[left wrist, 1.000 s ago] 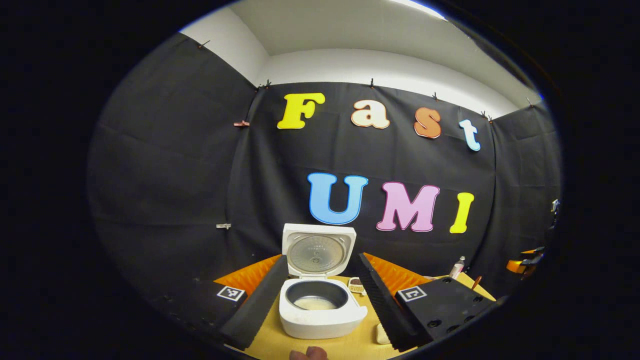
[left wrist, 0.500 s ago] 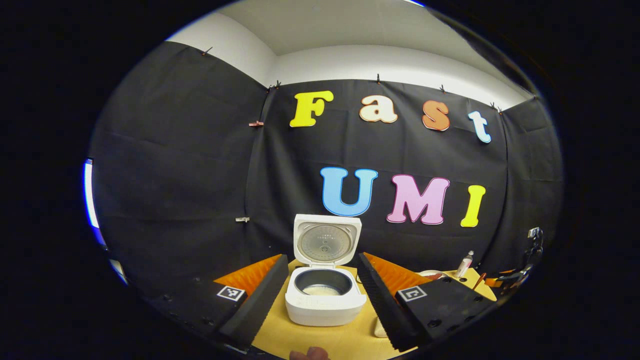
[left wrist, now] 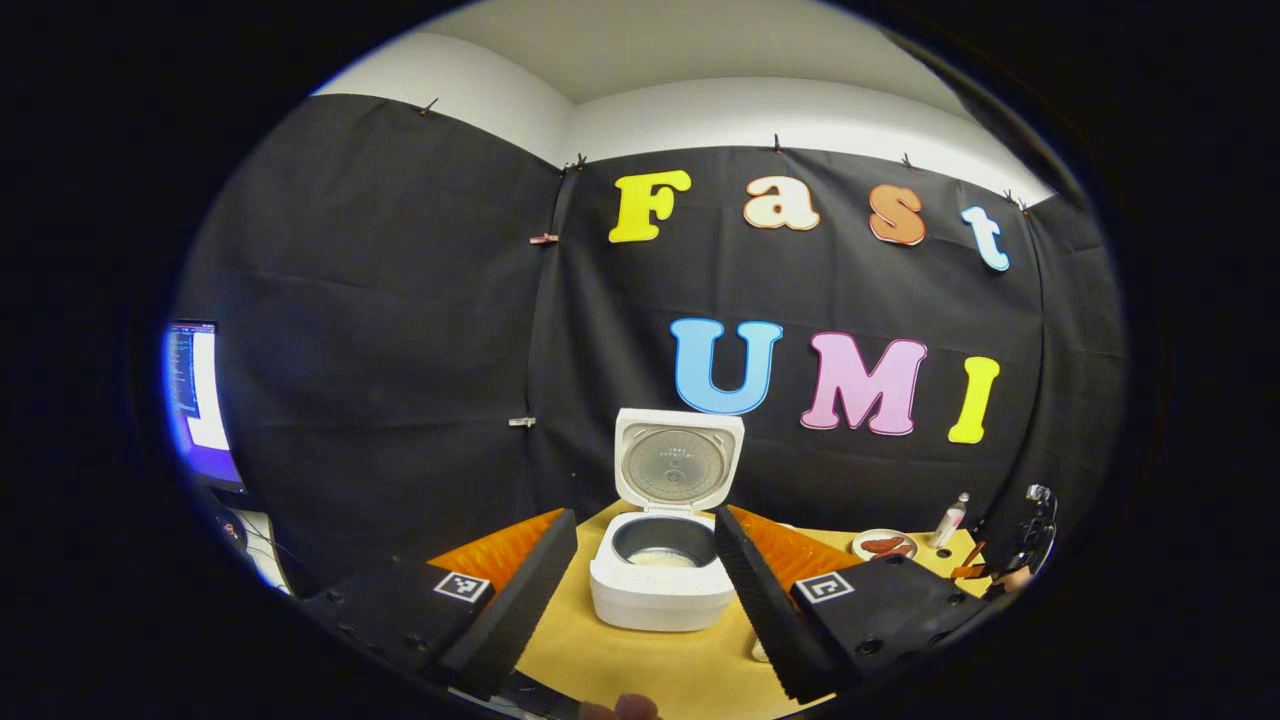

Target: Close the left gripper, press the button to open the rice cooker; take a wooden spoon from the chopstick holder with the right hand, scoop a spoonful of rice and pour it into the rice cooker, then put the wooden spoon back into the chopstick holder.

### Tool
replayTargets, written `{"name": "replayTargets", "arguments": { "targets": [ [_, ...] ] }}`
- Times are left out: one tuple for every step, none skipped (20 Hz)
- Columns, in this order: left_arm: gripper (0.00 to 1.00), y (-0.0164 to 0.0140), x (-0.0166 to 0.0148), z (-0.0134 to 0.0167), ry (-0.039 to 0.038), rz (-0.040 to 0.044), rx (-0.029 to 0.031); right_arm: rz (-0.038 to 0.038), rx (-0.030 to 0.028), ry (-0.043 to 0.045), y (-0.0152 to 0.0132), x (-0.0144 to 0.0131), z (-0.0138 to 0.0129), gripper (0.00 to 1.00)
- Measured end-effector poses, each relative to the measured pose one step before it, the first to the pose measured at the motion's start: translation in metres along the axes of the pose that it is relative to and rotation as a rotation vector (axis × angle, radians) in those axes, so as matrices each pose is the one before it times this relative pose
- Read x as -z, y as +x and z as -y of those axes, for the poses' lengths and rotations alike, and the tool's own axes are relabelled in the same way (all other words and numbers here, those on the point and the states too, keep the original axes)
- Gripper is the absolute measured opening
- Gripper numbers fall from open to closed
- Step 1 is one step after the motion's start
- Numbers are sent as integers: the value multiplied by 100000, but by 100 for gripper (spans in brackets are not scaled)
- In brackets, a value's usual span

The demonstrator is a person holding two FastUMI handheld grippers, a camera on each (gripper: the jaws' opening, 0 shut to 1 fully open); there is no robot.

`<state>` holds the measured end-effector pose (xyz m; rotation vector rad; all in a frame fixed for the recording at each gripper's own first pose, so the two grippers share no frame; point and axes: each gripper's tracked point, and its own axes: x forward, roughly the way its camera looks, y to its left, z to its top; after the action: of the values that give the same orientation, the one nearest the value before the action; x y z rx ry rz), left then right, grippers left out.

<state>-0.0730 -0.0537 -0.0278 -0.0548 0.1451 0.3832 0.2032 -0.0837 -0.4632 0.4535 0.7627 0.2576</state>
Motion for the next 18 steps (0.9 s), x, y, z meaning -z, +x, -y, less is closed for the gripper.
{"name": "replayTargets", "arguments": {
  "targets": [
    [95,-86,80,-5,-474,-447,-489,-1224,-1842,2281,-57,-54,-318,43],
    [95,-55,146,47,-199,-174,-178,563,-312,890,137,2,114,24],
    [95,-37,-29,-66,146,-8,36,1575,-37,571,-618,-588,-196,23],
    [95,-106,228,-22,232,-138,302,3095,1355,-1086,-217,-534,-8,15],
    [95,-62,-46,-155,213,74,676,3272,1359,-1384,-700,-770,-228,13],
    [95,18,33,-152,158,129,797,3724,466,-911,-508,-922,-433,12],
    [95,109,-32,-219,-10,43,954,2072,-483,290,-682,-774,-588,12],
    [95,237,-43,-143,-336,57,730,1457,-175,257,-562,-627,-559,12],
    [95,217,-157,-330,-808,159,787,2391,1191,-529,-453,-749,-113,12],
    [95,121,-27,-482,-1125,70,811,2655,1537,-133,-536,-967,-70,12],
    [95,59,-180,-550,-991,199,815,2971,1103,606,-772,-1331,-335,12],
    [95,37,99,-644,-673,150,752,3604,-177,960,-1010,-1492,-731,12],
    [95,62,-26,-672,-419,111,957,3286,-908,732,-1001,-1385,-1174,12],
    [95,-49,146,-524,-309,117,1166,2696,-597,-260,-1103,-1249,-1149,11],
    [95,23,24,-593,-236,-169,1274,2235,-431,-968,-1003,-1054,-1260,12],
    [95,-48,88,-572,-64,-20,1727,1989,-494,-968,-1109,-720,-1355,11],
    [95,113,13,-542,160,-58,1660,1890,-699,-236,-1037,-794,-1619,11],
    [95,165,102,-365,250,89,1986,1588,-1045,87,-867,-493,-1829,11]
  ]
}}
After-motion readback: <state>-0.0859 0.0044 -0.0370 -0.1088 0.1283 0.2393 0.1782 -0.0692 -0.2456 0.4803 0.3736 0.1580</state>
